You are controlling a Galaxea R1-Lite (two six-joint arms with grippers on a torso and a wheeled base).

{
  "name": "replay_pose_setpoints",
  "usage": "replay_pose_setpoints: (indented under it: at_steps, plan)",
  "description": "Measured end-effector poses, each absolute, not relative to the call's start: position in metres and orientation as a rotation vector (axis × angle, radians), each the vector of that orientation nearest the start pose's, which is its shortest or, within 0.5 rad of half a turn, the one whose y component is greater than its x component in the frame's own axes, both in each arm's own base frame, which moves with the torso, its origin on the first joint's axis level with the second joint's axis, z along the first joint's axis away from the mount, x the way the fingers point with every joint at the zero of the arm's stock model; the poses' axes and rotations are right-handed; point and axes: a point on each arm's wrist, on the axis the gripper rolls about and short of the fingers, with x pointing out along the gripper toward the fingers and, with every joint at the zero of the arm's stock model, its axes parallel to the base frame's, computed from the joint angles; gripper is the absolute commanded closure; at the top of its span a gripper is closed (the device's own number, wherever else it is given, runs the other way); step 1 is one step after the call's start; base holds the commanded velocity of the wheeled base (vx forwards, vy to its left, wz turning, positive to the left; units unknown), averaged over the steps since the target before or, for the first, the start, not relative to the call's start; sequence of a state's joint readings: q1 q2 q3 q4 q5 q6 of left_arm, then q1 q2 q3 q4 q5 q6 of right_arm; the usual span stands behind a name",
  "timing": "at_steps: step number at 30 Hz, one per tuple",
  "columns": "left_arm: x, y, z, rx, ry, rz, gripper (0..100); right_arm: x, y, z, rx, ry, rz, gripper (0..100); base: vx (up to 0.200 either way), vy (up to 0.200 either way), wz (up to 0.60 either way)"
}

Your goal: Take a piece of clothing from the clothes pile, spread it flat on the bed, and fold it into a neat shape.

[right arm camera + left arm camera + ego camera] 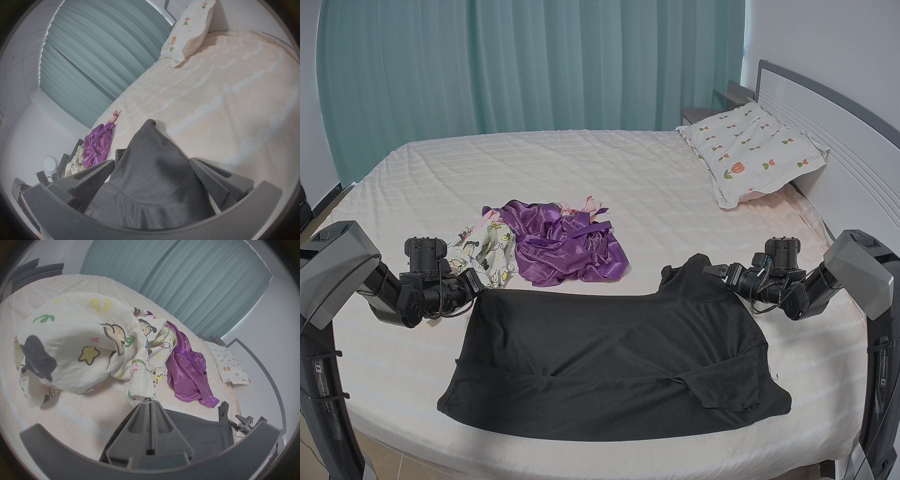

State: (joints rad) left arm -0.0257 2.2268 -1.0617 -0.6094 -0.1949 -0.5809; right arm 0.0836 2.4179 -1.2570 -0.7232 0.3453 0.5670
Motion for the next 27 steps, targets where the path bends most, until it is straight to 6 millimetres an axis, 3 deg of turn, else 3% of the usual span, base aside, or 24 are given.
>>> replay_pose_setpoints:
  at_steps: [9,20,21,27]
  plan:
    - [0.405,-0.015,0.055,-0.609,0.604,-0.047,100,0.459,0.041,0.020,0.500,0.516,0.290,0,0.000,0.000,0.00]
    - [0.403,-0.015,0.055,-0.610,0.610,-0.044,100,0.464,0.045,0.009,0.498,0.523,0.297,0,0.000,0.000,0.00]
    - [0.403,-0.015,0.055,-0.610,0.611,-0.044,100,0.464,0.045,0.008,0.500,0.523,0.298,100,0.000,0.000,0.00]
    - [0.402,-0.015,0.054,-0.610,0.613,-0.043,100,0.467,0.044,0.010,0.567,0.523,0.281,100,0.000,0.000,0.00]
